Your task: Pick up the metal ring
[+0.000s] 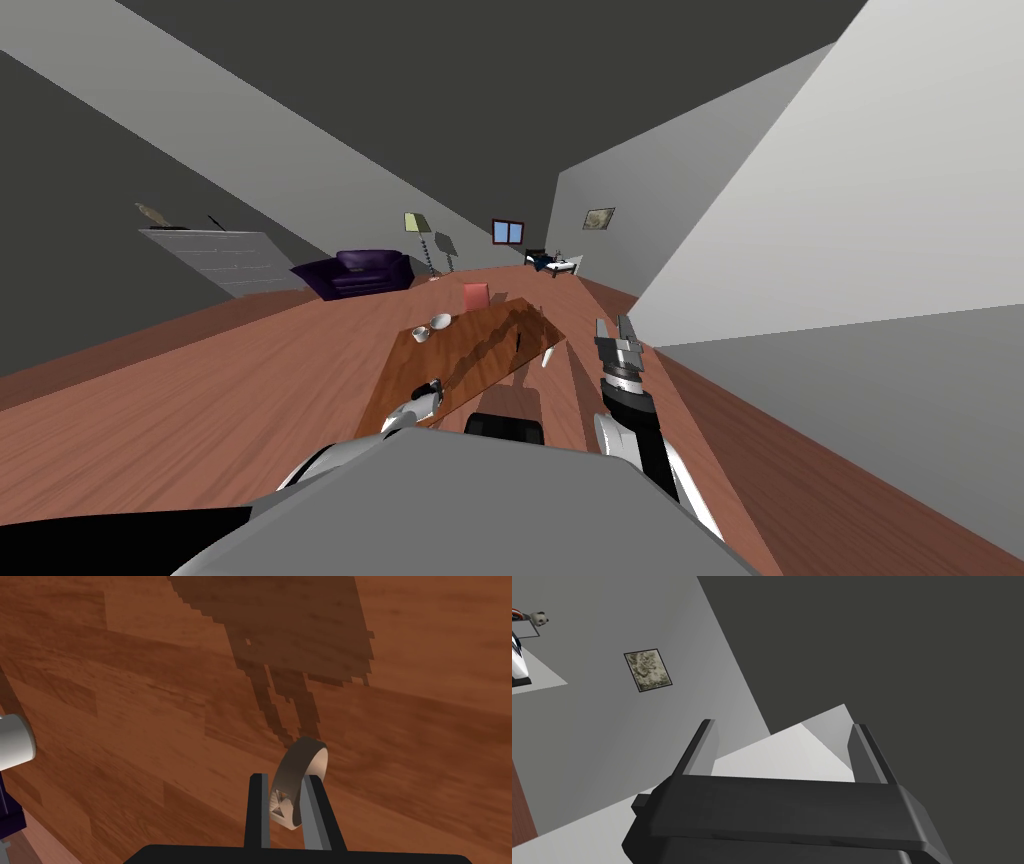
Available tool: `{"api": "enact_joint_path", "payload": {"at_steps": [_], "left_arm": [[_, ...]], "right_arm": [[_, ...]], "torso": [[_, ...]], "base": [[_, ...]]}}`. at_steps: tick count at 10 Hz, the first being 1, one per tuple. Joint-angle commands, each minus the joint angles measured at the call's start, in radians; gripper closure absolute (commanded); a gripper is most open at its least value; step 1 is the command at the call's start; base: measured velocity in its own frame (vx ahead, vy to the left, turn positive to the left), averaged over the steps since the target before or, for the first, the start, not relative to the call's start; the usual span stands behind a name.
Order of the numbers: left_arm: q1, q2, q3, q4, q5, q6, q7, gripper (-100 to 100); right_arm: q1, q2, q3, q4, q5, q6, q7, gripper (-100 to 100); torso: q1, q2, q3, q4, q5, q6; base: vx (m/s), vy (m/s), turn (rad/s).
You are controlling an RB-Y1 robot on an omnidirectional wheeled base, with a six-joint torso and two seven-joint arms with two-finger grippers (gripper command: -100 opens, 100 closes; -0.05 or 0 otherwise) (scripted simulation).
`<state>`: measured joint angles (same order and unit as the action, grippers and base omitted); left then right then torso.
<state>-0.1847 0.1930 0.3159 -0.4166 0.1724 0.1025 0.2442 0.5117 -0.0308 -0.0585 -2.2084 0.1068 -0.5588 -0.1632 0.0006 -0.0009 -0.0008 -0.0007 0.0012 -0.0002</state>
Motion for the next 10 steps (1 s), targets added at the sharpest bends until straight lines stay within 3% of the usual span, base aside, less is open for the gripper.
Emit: {"api": "enact_joint_path", "payload": {"at_steps": [1,2,3,4,8,9,10], "left_arm": [[0.000,0.000,0.000,0.000,0.000,0.000,0.000,100],[0.000,0.000,0.000,0.000,0.000,0.000,0.000,100],[0.000,0.000,0.000,0.000,0.000,0.001,-0.001,0],[0.007,-0.003,0.007,-0.030,-0.009,0.026,0.001,100],[-0.013,0.014,0.014,-0.046,-0.008,0.068,0.005,100],[0.001,0.003,0.021,-0.061,-0.021,0.065,0.005,100],[0.001,0.003,0.023,-0.066,-0.023,0.072,0.006,0]], "right_arm": [[0.000,0.000,0.000,0.000,0.000,0.000,0.000,0],[0.000,0.000,0.000,0.000,0.000,0.000,0.000,0],[0.000,0.000,0.000,0.000,0.000,0.000,0.000,0],[0.000,0.000,0.000,0.000,0.000,0.000,0.000,0],[0.000,0.000,0.000,0.000,0.000,0.000,0.000,0],[0.000,0.000,0.000,0.000,0.000,0.000,0.000,0],[0.000,0.000,0.000,0.000,0.000,0.000,0.000,0]], "torso": [[0.000,0.000,0.000,0.000,0.000,0.000],[0.000,0.000,0.000,0.000,0.000,0.000],[0.000,0.000,0.000,0.000,0.000,0.000],[0.000,0.000,0.000,0.000,0.000,0.000],[-0.002,0.004,0.002,0.001,-0.001,-0.001],[-0.002,0.004,0.002,0.001,-0.001,-0.001],[-0.001,0.003,0.002,0.001,-0.001,-0.001]], "base": [[0.000,0.000,0.000],[0.000,0.000,0.000],[0.000,0.000,0.000],[-0.024,-0.008,-0.019],[-0.060,-0.024,-0.012],[-0.023,-0.009,-0.006],[0.000,0.000,0.000]]}}
